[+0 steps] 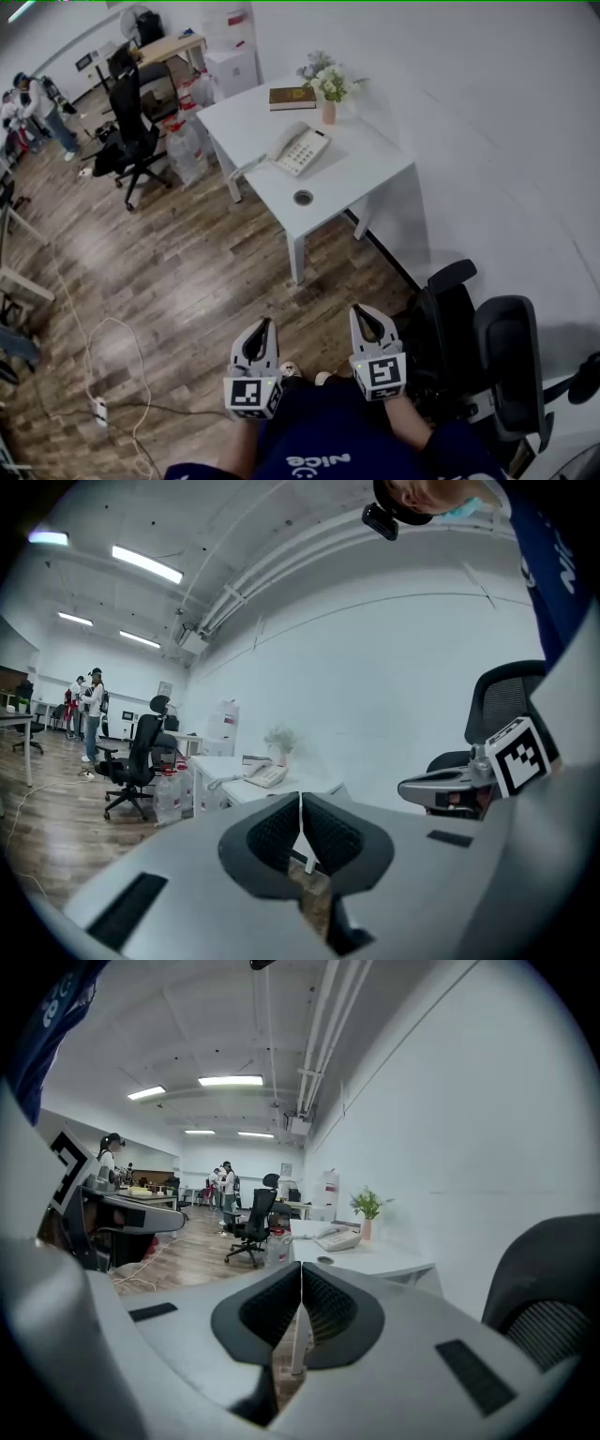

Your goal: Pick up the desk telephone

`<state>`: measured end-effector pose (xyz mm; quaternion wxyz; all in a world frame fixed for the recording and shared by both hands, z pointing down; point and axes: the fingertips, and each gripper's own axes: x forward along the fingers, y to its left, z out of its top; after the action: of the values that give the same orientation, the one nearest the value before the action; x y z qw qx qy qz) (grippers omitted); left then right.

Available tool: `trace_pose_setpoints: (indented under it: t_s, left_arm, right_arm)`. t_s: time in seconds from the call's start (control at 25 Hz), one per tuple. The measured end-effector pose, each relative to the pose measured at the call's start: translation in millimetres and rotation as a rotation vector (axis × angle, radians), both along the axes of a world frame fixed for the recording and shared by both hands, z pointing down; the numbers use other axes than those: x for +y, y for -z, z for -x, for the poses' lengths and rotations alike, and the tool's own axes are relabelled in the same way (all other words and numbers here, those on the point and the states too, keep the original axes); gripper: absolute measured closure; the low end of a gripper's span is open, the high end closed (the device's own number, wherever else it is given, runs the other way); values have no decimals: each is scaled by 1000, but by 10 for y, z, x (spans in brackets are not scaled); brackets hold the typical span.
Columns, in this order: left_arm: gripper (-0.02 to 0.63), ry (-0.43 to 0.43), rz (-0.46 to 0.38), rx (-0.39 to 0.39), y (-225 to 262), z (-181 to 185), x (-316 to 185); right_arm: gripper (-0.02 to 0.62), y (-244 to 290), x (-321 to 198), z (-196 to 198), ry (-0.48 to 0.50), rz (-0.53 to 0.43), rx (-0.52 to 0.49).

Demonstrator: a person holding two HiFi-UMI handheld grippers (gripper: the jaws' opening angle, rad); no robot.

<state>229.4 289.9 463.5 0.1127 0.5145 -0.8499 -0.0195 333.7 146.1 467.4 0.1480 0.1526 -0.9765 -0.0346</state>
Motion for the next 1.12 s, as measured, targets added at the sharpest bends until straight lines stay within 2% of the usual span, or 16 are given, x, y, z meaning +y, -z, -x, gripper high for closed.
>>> trace_pose_setpoints:
  t_s: [0.6,0.88,1.12]
  left_arm:
    - [583,-115,-1,2,-106,485,-2]
    - [583,-107,9,22,-198,634,30]
    - [583,-100,25,24,-263,789,-161]
  right_arm:
    - [572,-117,199,321,-89,16,7]
    - [572,-179,208,494,-76,16,19]
    - [572,-255,-25,702,-61,30,24]
